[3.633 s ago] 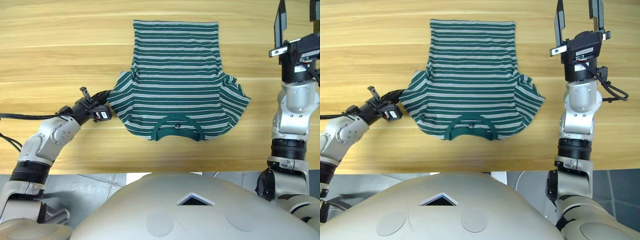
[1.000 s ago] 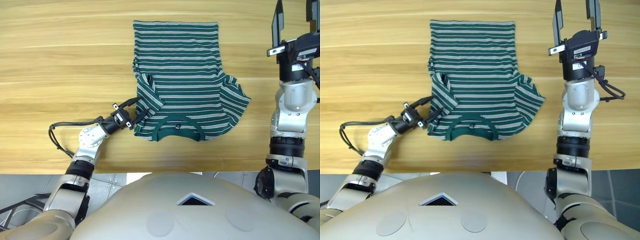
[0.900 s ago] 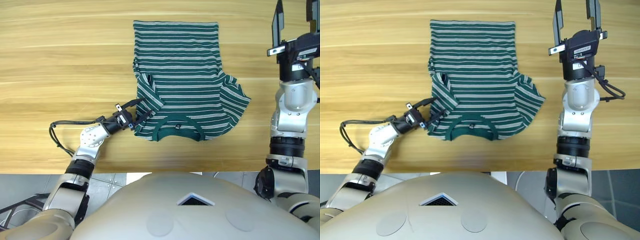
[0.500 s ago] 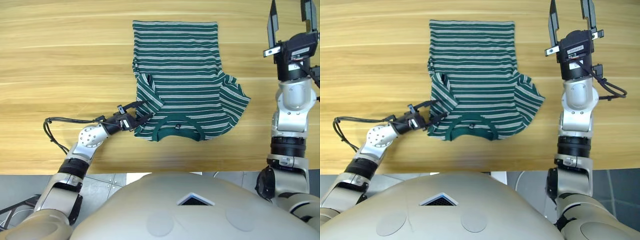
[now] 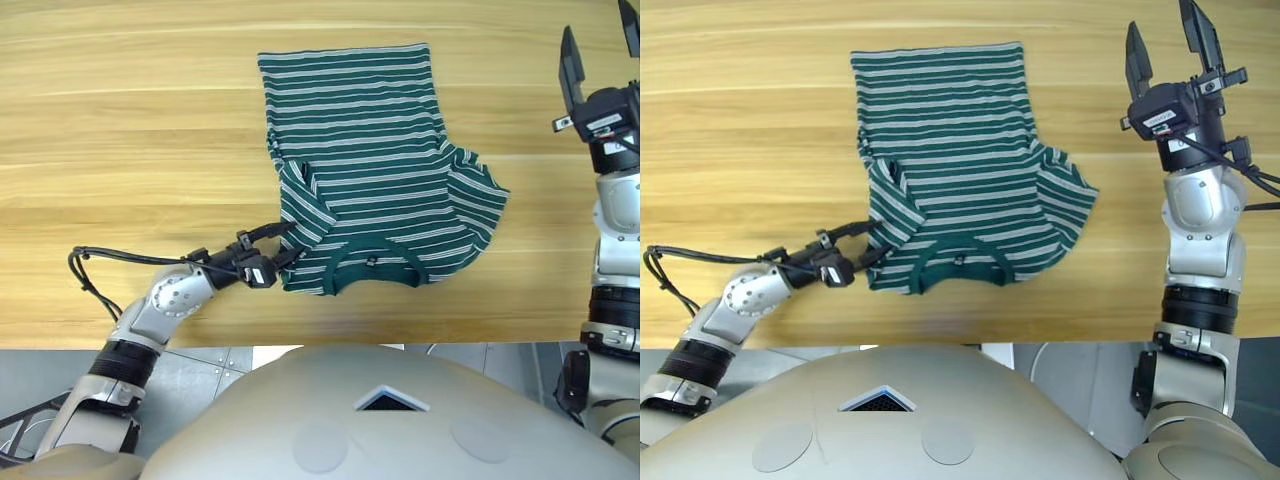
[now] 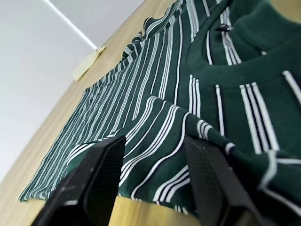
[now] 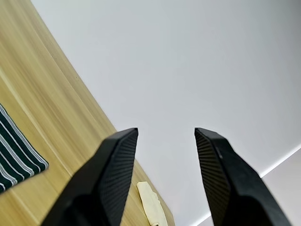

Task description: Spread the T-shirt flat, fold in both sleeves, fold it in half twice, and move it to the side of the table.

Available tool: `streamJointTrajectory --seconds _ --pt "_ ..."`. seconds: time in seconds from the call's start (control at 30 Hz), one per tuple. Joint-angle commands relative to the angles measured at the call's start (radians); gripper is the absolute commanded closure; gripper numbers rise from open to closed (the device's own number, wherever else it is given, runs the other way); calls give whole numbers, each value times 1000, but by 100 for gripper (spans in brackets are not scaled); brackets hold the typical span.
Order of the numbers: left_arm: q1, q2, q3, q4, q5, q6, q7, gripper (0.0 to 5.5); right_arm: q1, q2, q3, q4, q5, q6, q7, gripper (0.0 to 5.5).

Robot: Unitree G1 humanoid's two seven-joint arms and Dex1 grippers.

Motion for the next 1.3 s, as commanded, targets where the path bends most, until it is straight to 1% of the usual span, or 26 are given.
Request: streamJointTrajectory --seconds 0.03,0.17,0.27,0.47,0.53,0.63,0.7,0.77,0.9,0.97,1.03,1.1,1.3 --pt "9 14 -64 65 81 57 -54 317 -18 -15 19 0 -19 1 -3 324" --pt "3 28 -62 103 94 65 -23 317 -11 -31 26 -1 -29 3 9 324" --pt "9 55 -17 98 87 73 15 317 24 -94 17 25 -97 -13 2 324" --pt "77 99 72 -27 54 80 54 317 82 -185 -47 43 -206 -21 -95 324" --pt "81 74 119 -142 -15 53 86 317 141 -189 -61 0 -202 -21 -92 324" --pt "43 18 122 -267 -136 30 88 317 264 -208 -28 -34 -214 -28 -40 324" --pt "24 9 122 -269 -151 36 74 317 363 -234 11 -42 -247 -29 13 324" --pt "11 16 125 -240 -132 42 58 317 471 -253 25 -80 -280 -10 62 324" --pt "6 25 118 -244 -154 32 21 317 637 -270 -5 -180 -329 41 122 324" --pt "-24 3 149 -229 -164 34 43 317 673 -270 -17 -228 -324 47 139 324" --pt "-73 -42 203 -198 -158 55 108 317 669 -269 -2 -253 -307 54 167 324" --pt "-111 -81 240 -175 -155 70 157 317 632 -264 33 -224 -311 63 182 324" --pt "-93 -120 281 -198 -136 83 198 317 515 -264 137 -115 -319 49 199 324"
